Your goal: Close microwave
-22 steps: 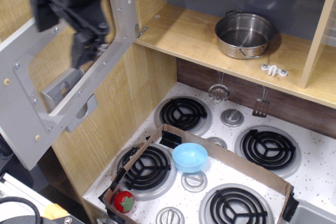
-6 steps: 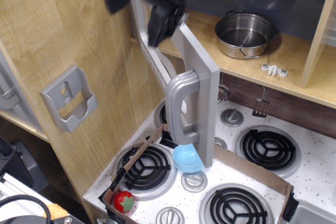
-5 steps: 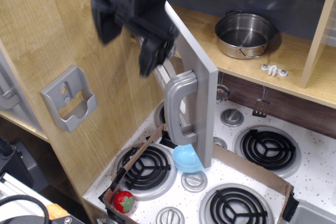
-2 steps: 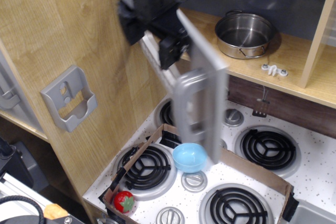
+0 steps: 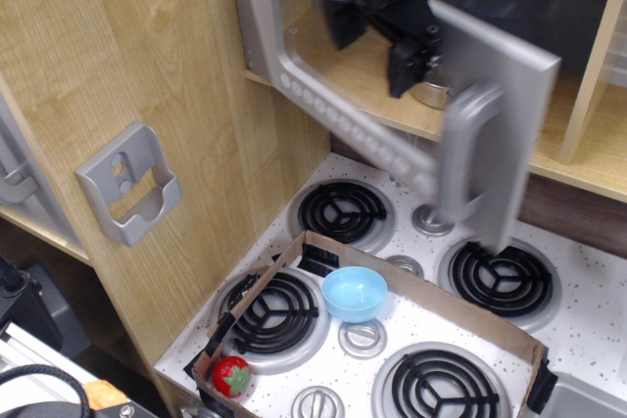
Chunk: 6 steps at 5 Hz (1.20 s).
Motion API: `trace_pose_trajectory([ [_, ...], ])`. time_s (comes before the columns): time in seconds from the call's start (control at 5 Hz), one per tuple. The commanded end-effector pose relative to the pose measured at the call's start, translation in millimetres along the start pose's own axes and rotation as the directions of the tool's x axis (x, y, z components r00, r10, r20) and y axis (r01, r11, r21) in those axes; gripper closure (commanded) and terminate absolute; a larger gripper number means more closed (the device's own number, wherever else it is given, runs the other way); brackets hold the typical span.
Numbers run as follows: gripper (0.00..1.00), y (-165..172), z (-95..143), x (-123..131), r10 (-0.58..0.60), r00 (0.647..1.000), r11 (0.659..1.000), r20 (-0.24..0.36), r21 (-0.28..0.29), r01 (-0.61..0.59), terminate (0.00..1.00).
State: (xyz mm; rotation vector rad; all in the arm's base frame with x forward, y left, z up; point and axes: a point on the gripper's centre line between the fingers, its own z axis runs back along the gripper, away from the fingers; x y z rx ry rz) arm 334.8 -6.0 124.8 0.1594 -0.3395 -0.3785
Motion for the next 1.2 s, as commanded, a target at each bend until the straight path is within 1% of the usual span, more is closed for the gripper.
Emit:
trace_pose_trajectory([
  [0.0, 0.00, -10.9, 15.6, 55.1, -0.097, 0.992, 0.995, 0.083, 0.021, 0.096, 0.00],
  [0.2, 0.00, -12.5, 17.7, 64.2, -0.120, 0.988, 0.993, 0.100, 0.028, 0.118, 0.00],
  [0.8, 0.00, -14.4, 19.7, 63.4, -0.109, 0.990, 0.994, 0.093, 0.021, 0.107, 0.00],
  [1.0, 0.00, -14.4, 19.7, 63.4, -0.109, 0.990, 0.994, 0.093, 0.021, 0.107, 1.00],
])
